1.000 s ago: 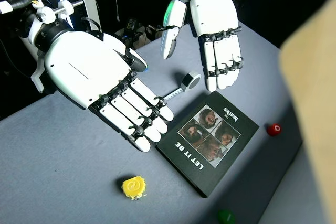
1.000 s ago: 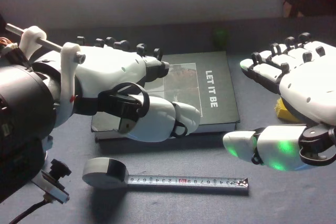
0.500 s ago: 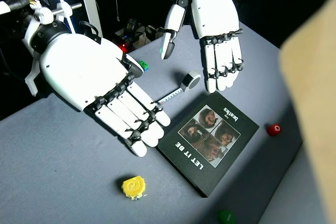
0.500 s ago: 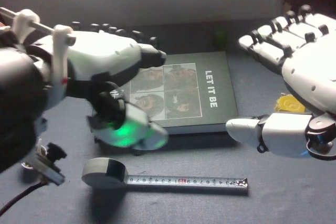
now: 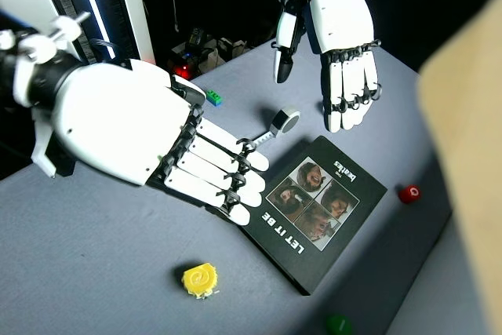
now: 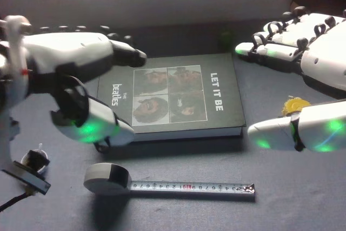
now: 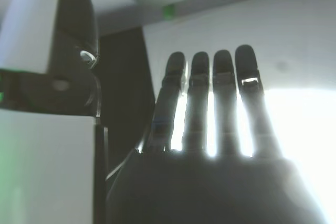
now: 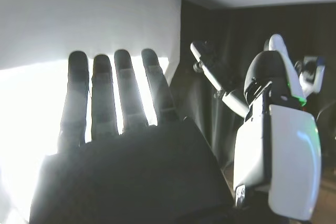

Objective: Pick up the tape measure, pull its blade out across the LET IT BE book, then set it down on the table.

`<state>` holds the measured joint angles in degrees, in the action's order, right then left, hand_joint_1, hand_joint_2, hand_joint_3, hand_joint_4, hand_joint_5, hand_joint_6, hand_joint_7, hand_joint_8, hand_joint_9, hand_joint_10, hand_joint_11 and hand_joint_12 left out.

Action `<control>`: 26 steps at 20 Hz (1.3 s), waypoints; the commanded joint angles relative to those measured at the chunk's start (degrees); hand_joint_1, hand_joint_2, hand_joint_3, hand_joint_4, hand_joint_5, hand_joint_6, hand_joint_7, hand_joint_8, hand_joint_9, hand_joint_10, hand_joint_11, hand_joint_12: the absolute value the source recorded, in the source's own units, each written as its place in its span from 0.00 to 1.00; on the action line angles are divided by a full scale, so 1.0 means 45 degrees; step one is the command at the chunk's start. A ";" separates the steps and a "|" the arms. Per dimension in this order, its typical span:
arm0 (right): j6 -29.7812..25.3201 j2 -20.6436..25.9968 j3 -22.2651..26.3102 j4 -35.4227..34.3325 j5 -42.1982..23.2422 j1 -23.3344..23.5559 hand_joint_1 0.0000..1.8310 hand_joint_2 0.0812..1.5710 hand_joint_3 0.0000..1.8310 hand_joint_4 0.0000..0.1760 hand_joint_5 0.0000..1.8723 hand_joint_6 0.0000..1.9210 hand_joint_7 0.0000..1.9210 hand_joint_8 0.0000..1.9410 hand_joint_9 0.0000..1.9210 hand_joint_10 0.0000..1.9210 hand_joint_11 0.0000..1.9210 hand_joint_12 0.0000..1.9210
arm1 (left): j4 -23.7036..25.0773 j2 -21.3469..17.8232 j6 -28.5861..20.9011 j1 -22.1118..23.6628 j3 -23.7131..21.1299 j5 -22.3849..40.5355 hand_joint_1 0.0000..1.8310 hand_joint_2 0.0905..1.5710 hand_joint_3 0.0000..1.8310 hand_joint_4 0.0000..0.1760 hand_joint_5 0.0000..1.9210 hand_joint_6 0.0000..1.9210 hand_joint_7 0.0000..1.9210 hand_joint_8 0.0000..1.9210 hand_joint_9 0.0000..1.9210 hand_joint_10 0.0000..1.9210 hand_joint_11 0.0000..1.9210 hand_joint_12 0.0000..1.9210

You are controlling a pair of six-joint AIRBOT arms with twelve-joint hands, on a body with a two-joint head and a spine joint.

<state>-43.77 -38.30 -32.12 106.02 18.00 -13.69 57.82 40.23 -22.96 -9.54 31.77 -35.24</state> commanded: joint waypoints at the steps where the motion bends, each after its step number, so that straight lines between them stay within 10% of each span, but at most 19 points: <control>1: -0.0075 0.0011 -0.0140 0.0482 -0.0630 0.0201 0.03 0.63 0.01 0.26 0.03 0.00 0.04 0.00 0.01 0.00 0.00 0.24 | 0.0597 -0.0113 -0.0295 0.0190 -0.0009 0.0320 0.59 0.61 0.00 0.00 0.13 0.00 0.10 0.00 0.09 0.00 0.00 0.36; 6: -0.0048 -0.0355 -0.1043 0.0581 -0.1288 0.0596 0.03 0.63 0.00 0.26 0.03 0.00 0.04 0.00 0.01 0.00 0.00 0.22 | 0.0474 -0.0387 -0.2853 -0.0249 0.0005 0.0881 0.64 0.59 0.00 0.00 0.14 0.00 0.13 0.01 0.12 0.01 0.01 0.38; 12: 0.7356 -0.0374 -0.1136 0.0021 -0.1185 0.0205 0.03 0.63 0.00 0.25 0.04 0.00 0.05 0.00 0.02 0.00 0.00 0.25 | 0.0373 -0.0586 -0.3011 -0.1097 0.0184 0.2654 0.65 0.59 0.00 0.00 0.16 0.01 0.14 0.01 0.13 0.01 0.01 0.38; 13: 0.6804 -0.0397 -0.1139 -0.0158 -0.1285 0.0191 0.03 0.63 0.00 0.25 0.04 0.00 0.05 0.00 0.02 0.00 0.00 0.25 | -0.0384 -0.0550 -0.2149 -0.1139 0.0244 0.2824 0.66 0.59 0.00 0.00 0.16 0.00 0.15 0.01 0.13 0.01 0.01 0.38; 16: 0.6427 -0.0402 -0.1142 -0.0789 -0.1158 0.0154 0.03 0.63 0.00 0.25 0.04 0.00 0.05 0.00 0.02 0.00 0.00 0.24 | -0.6045 -0.0544 0.4864 -0.0537 0.0687 0.2728 0.66 0.59 0.00 0.00 0.20 0.00 0.19 0.00 0.17 0.00 0.04 0.39; 18: 0.3447 -0.0389 -0.1058 -0.1910 -0.1387 -0.0093 0.03 0.63 0.00 0.25 0.04 0.00 0.05 0.00 0.02 0.00 0.00 0.22 | -0.9578 -0.0546 0.8977 -0.0244 0.1277 0.2836 0.68 0.60 0.00 0.00 0.27 0.01 0.22 0.00 0.20 0.00 0.07 0.38; 23: 0.3151 -0.0280 -0.0880 -0.4103 -0.1359 -0.0731 0.03 0.63 0.00 0.26 0.02 0.00 0.05 0.00 0.01 0.00 0.00 0.19 | -1.4478 -0.0377 1.2305 -0.1074 0.1845 0.4673 0.69 0.61 0.00 0.00 0.32 0.00 0.27 0.01 0.23 0.01 0.10 0.36; 26: 0.3931 -0.0262 -0.0885 -0.5423 -0.0999 -0.0693 0.03 0.63 0.00 0.26 0.02 0.00 0.05 0.00 0.01 0.00 0.00 0.19 | -2.0617 -0.0210 1.8251 -0.2029 0.1785 0.7118 0.70 0.62 0.00 0.00 0.33 0.00 0.29 0.00 0.25 0.00 0.10 0.36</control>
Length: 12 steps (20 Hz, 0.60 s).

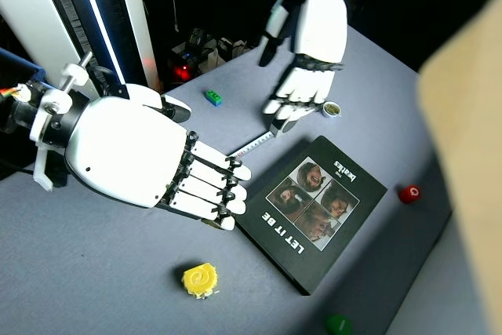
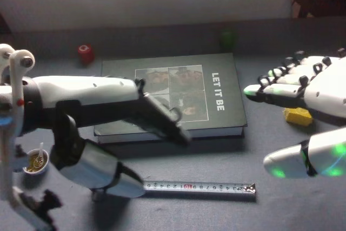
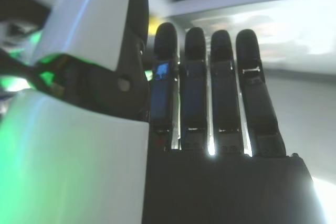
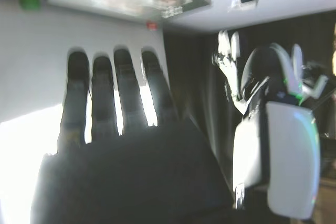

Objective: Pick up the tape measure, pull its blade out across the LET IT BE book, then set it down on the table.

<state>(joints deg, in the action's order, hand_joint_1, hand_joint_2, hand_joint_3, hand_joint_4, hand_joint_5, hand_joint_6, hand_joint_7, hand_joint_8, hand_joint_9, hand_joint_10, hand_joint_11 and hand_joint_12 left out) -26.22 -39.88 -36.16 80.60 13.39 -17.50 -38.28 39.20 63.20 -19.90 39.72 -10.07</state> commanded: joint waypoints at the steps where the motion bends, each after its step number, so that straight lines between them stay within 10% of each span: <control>1: -0.0573 0.0085 0.0010 0.0134 0.0085 0.0141 0.03 0.63 0.00 0.25 0.02 0.00 0.05 0.00 0.01 0.00 0.00 0.18 | -0.1949 0.0016 0.1255 0.0034 -0.0091 0.2337 0.70 0.62 0.00 0.00 0.33 0.00 0.30 0.00 0.25 0.00 0.11 0.36; 4: -0.1508 0.0065 0.0011 0.0336 0.0547 0.0205 0.03 0.63 0.00 0.25 0.02 0.00 0.04 0.00 0.01 0.00 0.00 0.17 | -0.7291 -0.0100 0.4204 -0.0757 -0.0431 0.4298 0.71 0.62 0.00 0.00 0.37 0.01 0.32 0.01 0.27 0.00 0.13 0.35; 12: -0.5412 -0.0323 0.0609 0.4184 0.3482 -0.0240 0.01 0.64 0.00 0.25 0.01 0.00 0.03 0.00 0.00 0.00 0.00 0.13 | -1.0092 -0.0191 0.7542 -0.2281 -0.0866 0.5877 0.70 0.63 0.00 0.00 0.36 0.00 0.32 0.00 0.28 0.00 0.14 0.34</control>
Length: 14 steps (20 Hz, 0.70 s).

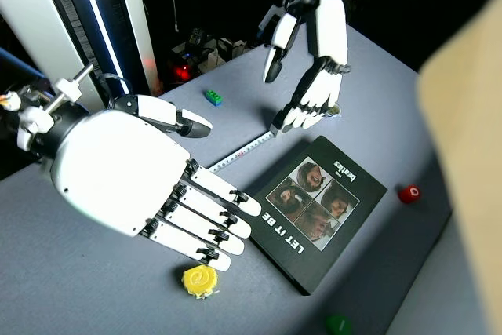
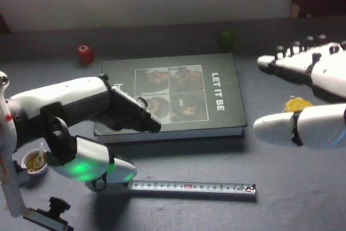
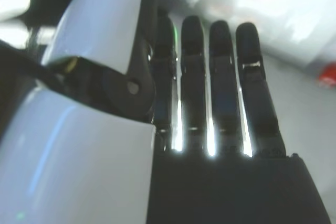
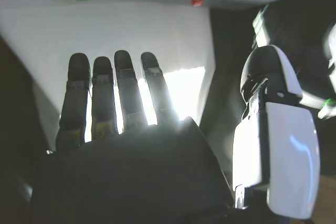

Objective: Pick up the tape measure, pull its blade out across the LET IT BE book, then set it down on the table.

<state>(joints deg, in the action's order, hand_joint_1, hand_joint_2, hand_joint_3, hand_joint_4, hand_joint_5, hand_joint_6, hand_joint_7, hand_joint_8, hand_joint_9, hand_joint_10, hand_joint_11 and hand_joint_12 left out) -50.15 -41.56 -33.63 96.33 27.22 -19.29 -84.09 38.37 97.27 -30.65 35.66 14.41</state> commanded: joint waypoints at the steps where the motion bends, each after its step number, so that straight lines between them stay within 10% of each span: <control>1: -0.0173 0.0070 0.0074 0.0953 0.0306 0.0095 0.01 0.64 0.00 0.25 0.02 0.01 0.03 0.00 0.00 0.00 0.00 0.13 | 0.0088 -0.0006 0.0228 -0.0020 -0.0007 0.0595 0.70 0.63 0.00 0.00 0.35 0.00 0.32 0.00 0.28 0.00 0.14 0.34; 14: -0.7689 0.0318 -0.0983 0.8293 -0.2618 -0.0199 0.03 0.64 0.00 0.24 0.04 0.01 0.05 0.00 0.01 0.00 0.00 0.14 | -0.0616 0.0807 -0.0432 -0.1031 -0.0128 0.2374 0.71 0.63 0.00 0.00 0.37 0.00 0.35 0.01 0.29 0.00 0.15 0.33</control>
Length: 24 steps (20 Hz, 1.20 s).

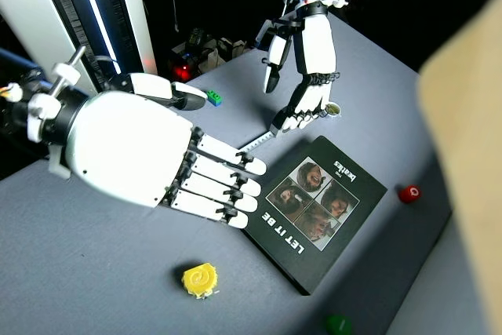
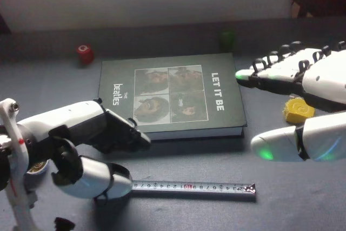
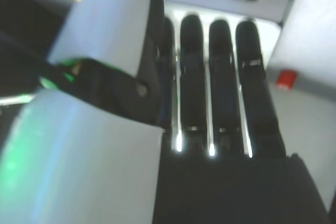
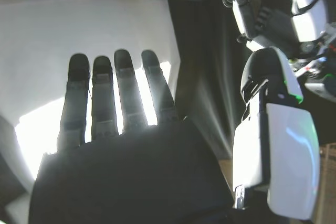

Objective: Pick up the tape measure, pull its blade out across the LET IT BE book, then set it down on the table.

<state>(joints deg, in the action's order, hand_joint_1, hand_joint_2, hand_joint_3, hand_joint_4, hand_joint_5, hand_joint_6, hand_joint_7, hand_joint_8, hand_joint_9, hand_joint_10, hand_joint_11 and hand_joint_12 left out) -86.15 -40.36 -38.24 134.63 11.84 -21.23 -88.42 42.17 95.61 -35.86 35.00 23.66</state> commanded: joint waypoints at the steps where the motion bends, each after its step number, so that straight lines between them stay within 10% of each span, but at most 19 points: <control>1: -0.0820 0.0042 0.0010 0.1059 0.1349 0.0018 0.03 0.64 0.00 0.24 0.04 0.01 0.05 0.00 0.01 0.00 0.00 0.14 | 0.0151 0.0093 -0.0262 0.0144 0.0093 0.0316 0.72 0.63 0.00 0.00 0.38 0.01 0.35 0.01 0.30 0.00 0.16 0.33; 4: -0.3918 0.0103 0.0083 0.4256 0.2404 -0.0477 0.03 0.63 0.00 0.25 0.04 0.00 0.05 0.00 0.01 0.00 0.00 0.15 | 0.0790 0.0386 -0.1331 -0.0016 0.0365 0.0430 0.72 0.63 0.00 0.00 0.38 0.00 0.36 0.01 0.30 0.00 0.15 0.32; 5: -0.4823 0.0065 0.0117 0.5639 0.3606 -0.1052 0.03 0.63 0.00 0.25 0.04 0.00 0.05 0.00 0.01 0.00 0.00 0.16 | 0.2247 0.0479 -0.3200 -0.0307 0.0559 0.0922 0.73 0.63 0.00 0.00 0.38 0.00 0.36 0.00 0.30 0.00 0.16 0.33; 8: -0.5429 0.0010 0.0118 0.6932 0.4425 -0.1644 0.03 0.63 0.00 0.25 0.04 0.00 0.05 0.00 0.02 0.00 0.00 0.16 | 0.3389 0.0595 -0.5192 -0.0867 0.0674 0.1695 0.72 0.63 0.00 0.00 0.39 0.00 0.38 0.01 0.31 0.01 0.16 0.33; 15: -0.4897 -0.0068 0.0235 0.5885 0.4401 -0.1821 0.03 0.63 0.00 0.22 0.04 0.00 0.05 0.00 0.01 0.00 0.00 0.16 | 0.5639 0.0882 -0.9199 -0.2261 0.0790 0.3721 0.73 0.63 0.00 0.00 0.37 0.00 0.36 0.00 0.30 0.00 0.16 0.32; 24: -0.4697 -0.0208 0.0258 0.5572 0.5067 -0.2096 0.04 0.63 0.00 0.22 0.04 0.00 0.05 0.00 0.01 0.00 0.00 0.15 | 0.6666 0.0977 -1.1776 -0.3715 0.0364 0.5805 0.73 0.63 0.00 0.00 0.37 0.00 0.35 0.00 0.30 0.00 0.17 0.32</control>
<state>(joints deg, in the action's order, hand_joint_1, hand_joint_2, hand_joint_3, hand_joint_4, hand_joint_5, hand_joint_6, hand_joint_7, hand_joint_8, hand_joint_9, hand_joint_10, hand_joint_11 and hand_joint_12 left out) -106.72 -41.50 -37.21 158.80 28.34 -31.05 -60.73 46.33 43.33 -53.25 36.58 44.97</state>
